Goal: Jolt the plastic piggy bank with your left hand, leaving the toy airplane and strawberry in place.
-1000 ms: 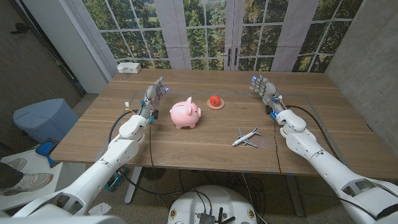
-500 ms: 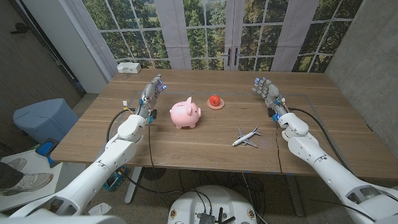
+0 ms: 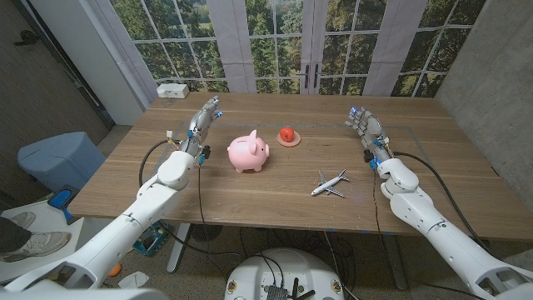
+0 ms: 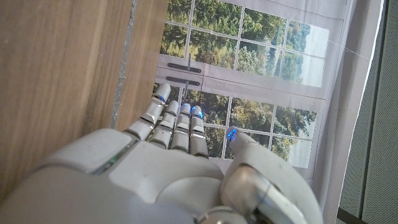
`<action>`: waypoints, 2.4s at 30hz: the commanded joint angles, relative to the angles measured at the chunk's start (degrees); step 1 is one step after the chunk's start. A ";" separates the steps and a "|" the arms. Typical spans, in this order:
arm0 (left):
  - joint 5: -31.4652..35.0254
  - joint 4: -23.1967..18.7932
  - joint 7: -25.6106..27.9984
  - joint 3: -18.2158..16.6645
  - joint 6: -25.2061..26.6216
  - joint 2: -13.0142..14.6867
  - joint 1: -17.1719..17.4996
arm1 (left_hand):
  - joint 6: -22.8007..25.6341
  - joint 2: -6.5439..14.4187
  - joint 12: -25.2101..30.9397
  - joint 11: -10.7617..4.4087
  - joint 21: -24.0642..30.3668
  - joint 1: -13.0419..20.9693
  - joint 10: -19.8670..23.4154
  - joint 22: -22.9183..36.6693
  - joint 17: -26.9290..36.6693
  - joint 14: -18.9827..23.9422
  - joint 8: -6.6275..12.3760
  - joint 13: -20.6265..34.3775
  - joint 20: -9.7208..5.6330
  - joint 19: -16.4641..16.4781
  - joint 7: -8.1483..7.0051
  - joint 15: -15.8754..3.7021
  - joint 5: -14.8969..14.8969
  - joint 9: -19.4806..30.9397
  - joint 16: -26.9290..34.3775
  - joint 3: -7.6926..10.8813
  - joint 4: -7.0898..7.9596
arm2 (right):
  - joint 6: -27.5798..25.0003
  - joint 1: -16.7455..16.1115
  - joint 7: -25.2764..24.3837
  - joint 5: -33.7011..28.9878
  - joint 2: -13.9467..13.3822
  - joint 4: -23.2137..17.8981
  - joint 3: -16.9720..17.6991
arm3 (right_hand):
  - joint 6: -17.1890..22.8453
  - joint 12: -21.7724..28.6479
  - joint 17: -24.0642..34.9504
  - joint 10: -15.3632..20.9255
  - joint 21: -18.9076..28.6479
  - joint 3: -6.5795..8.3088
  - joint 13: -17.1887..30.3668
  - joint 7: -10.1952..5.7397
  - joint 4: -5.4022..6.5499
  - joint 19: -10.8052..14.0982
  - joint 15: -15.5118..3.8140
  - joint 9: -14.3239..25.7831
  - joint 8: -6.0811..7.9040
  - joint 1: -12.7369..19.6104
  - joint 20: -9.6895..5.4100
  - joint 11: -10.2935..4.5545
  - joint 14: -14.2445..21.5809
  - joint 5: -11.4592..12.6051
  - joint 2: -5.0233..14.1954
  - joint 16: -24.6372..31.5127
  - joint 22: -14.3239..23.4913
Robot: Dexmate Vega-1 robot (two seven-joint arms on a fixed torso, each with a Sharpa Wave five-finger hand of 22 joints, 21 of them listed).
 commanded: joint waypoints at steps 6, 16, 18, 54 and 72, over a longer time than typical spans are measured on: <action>10.67 -4.98 2.70 2.32 5.66 4.65 -1.63 | 0.72 -4.06 0.14 -0.16 -0.59 -0.32 1.53 0.09 0.07 1.36 0.28 0.32 -2.78 1.84 -0.64 -3.22 -0.31 0.34 0.05 -1.88 -2.88 | 2.77 -3.37 -3.37 -0.69 0.58 -2.04 1.13 | 0.41 0.32 0.01 0.40 -0.66 0.32 -0.09 0.36 -0.24 0.78 -1.73 0.19 0.19 -1.23 -2.81 0.27 0.84 0.10 -0.13 0.30 0.16; 15.34 -9.17 0.92 3.71 11.25 8.37 -2.61 | -2.46 -8.53 -0.66 0.63 -2.15 -0.28 0.25 0.22 0.21 0.31 -0.30 0.48 -1.78 1.47 -0.14 -2.46 -0.17 0.49 -0.47 -4.04 -6.10 | 4.19 -5.48 -5.08 -1.41 0.85 -3.62 1.64 | 0.48 0.40 -0.03 0.60 -0.97 0.32 -0.26 0.48 -0.33 0.95 -1.74 0.19 0.21 -1.65 -2.65 0.40 0.85 0.05 -0.23 0.33 0.17; 16.21 -9.99 0.31 4.06 12.19 9.08 -2.89 | -3.15 -9.12 -0.81 0.52 -2.52 -0.28 -0.32 0.24 0.24 -0.21 -0.35 0.50 -1.88 1.15 0.19 -2.42 -0.08 0.51 -0.58 -4.38 -6.55 | 4.43 -5.90 -5.46 -1.57 0.92 -3.97 1.73 | 0.50 0.41 -0.04 0.61 -1.01 0.32 -0.29 0.49 -0.34 1.00 -1.74 0.19 0.21 -1.72 -2.61 0.39 0.86 0.04 -0.25 0.34 0.18; 28.70 -25.30 -4.44 5.32 24.35 17.99 -0.90 | -8.53 -11.84 -0.83 1.21 -5.68 -0.17 -5.01 0.42 0.44 -4.33 0.11 0.75 -2.02 -1.07 2.32 -1.56 1.44 0.76 -0.48 -8.52 -8.89 | 9.39 -13.71 -9.03 -4.06 1.44 -9.52 3.35 | 0.52 0.45 -0.21 0.73 -2.39 0.40 -0.95 0.62 -1.08 1.56 -1.54 0.18 0.18 -2.96 -2.30 0.56 0.88 0.00 -0.40 0.50 0.23; 36.09 -32.89 -7.04 6.69 32.42 20.54 0.23 | -9.61 -11.99 -0.75 1.32 -6.21 0.09 -5.50 0.43 0.45 -4.59 0.13 0.78 -1.79 -0.85 2.30 -1.54 1.87 0.82 -0.40 -9.73 -9.12 | 13.09 -18.60 -9.71 -4.79 1.72 -12.16 5.03 | 0.50 0.48 -0.29 0.77 -3.13 0.54 -1.27 0.62 -1.50 1.83 -1.60 0.18 0.16 -3.38 -2.27 0.45 0.84 0.00 -0.37 0.59 0.25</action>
